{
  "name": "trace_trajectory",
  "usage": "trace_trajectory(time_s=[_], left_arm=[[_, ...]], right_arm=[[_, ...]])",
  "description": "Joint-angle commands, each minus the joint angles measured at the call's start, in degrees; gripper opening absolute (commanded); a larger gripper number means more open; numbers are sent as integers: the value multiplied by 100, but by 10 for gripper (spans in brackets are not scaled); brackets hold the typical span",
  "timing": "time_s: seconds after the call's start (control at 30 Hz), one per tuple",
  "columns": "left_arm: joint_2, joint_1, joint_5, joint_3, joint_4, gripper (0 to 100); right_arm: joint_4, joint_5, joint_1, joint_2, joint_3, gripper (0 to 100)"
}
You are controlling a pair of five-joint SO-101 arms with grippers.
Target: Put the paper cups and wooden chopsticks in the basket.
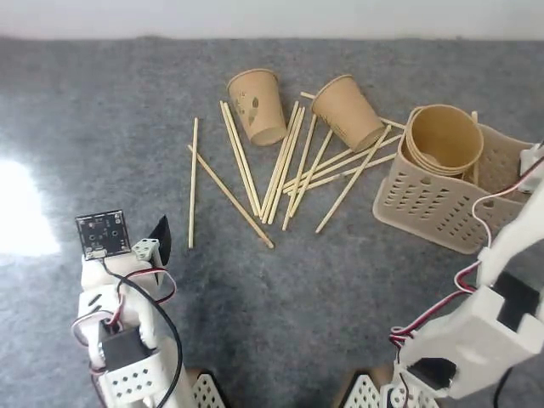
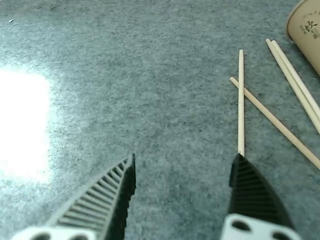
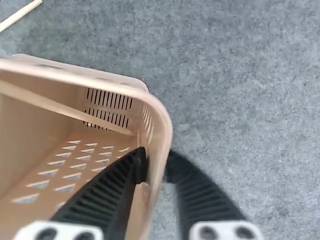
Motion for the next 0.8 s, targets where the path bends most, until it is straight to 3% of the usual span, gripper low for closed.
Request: trace_trajectory(time_s=[0.0, 0.17, 0.33, 0.57, 0.67, 0.77], left_arm=[[-79, 70, -62, -127, 79, 292], [-62, 1284, -396, -1429, 1196, 293], [-44, 2233, -598, -1938, 1178, 291], [-26, 2286, -1248, -2299, 1178, 291], [466, 2286, -1196, -3310, 1222, 291], [1811, 2286, -1037, -4752, 1336, 291]], right_arm=[[207, 158, -66, -734, -62, 291], [207, 448, -497, -1727, -35, 295], [251, 466, -620, -2703, 158, 295], [189, 589, -637, -3873, 2207, 295], [180, 580, -620, -4365, 2980, 295], [-101, 563, -629, -4927, 3710, 295]])
